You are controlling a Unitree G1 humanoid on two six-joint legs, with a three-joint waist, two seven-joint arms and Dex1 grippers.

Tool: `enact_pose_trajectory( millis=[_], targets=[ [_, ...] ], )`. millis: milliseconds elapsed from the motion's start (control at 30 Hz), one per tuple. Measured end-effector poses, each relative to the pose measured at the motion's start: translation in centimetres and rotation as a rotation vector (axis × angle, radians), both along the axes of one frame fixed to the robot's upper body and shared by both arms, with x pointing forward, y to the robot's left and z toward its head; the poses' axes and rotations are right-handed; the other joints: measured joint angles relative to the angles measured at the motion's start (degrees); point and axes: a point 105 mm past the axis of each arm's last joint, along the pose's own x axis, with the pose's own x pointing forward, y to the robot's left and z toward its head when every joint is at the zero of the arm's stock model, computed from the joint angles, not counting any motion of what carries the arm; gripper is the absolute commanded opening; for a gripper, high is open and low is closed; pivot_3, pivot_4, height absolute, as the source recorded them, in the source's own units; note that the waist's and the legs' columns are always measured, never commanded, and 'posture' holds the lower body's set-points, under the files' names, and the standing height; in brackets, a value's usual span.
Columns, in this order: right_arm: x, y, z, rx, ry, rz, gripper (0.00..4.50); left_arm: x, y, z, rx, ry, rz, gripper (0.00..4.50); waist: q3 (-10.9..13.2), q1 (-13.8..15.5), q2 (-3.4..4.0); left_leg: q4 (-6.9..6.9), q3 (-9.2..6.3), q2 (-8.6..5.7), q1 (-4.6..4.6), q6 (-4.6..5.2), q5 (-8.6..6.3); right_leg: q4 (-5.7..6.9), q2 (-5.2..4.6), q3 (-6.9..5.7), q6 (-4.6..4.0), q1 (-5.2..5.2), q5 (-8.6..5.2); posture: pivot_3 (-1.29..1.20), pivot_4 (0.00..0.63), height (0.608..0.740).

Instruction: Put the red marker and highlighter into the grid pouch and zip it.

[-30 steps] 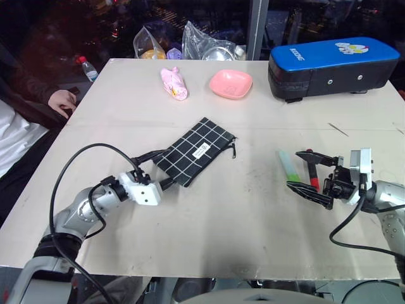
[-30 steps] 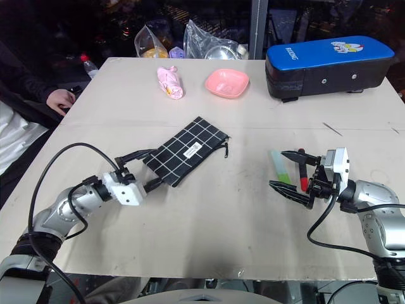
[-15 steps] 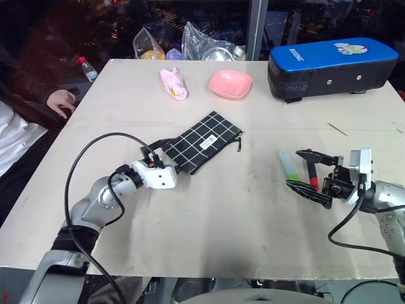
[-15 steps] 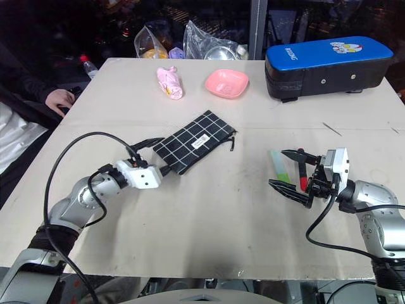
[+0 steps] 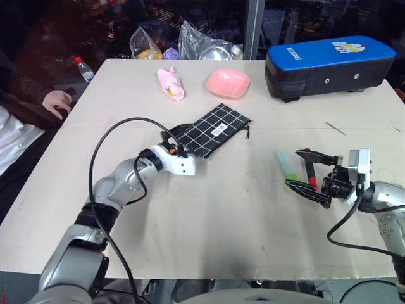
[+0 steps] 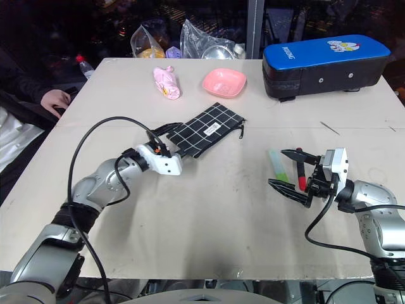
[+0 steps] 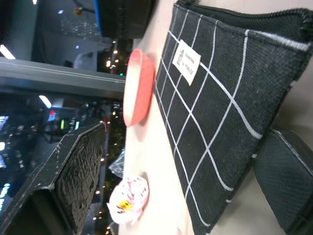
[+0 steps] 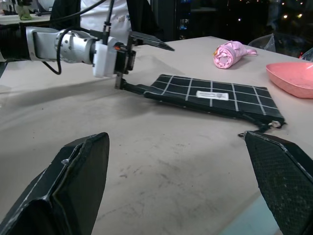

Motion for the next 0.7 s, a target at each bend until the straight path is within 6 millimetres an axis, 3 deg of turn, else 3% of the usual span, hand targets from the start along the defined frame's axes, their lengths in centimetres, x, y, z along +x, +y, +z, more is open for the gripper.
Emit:
enact_pose_trajectory(
  millis=[100,233,367,700],
  targets=[
    [0.0,0.0,0.0,0.0,-0.001,-0.002,4.5,0.4,-0.6,-0.8,-0.023,0.028,0.02,3.68,0.01,-0.02,-0.02,0.0,-0.01,0.0,0.0,0.0,0.0,0.01,0.02,0.0,0.0,0.0,0.0,0.0,0.15,0.726],
    [0.1,0.0,0.0,0.0,-0.004,-0.006,4.5,1.0,-1.1,-1.3,0.001,0.047,0.027,1.7,0.02,-0.07,-0.04,0.0,0.0,0.0,0.0,0.0,0.0,0.01,0.02,0.0,0.0,-0.01,0.0,0.0,0.15,0.726],
    [0.1,0.0,0.1,0.002,-0.008,-0.009,4.5,1.6,-1.7,-0.5,0.007,0.025,0.02,0.02,0.02,0.14,-0.04,0.01,-0.03,0.0,0.0,0.0,0.0,0.02,0.02,-0.02,0.0,0.0,0.0,0.0,0.15,0.726],
    [0.1,0.0,0.0,0.007,-0.014,-0.019,4.5,2.4,-1.9,-0.1,-0.058,0.029,0.04,0.02,0.02,0.44,-0.04,0.07,-0.03,-0.02,0.0,0.0,0.0,0.04,-0.01,0.0,0.01,0.01,0.0,0.0,0.15,0.726]
  ],
)
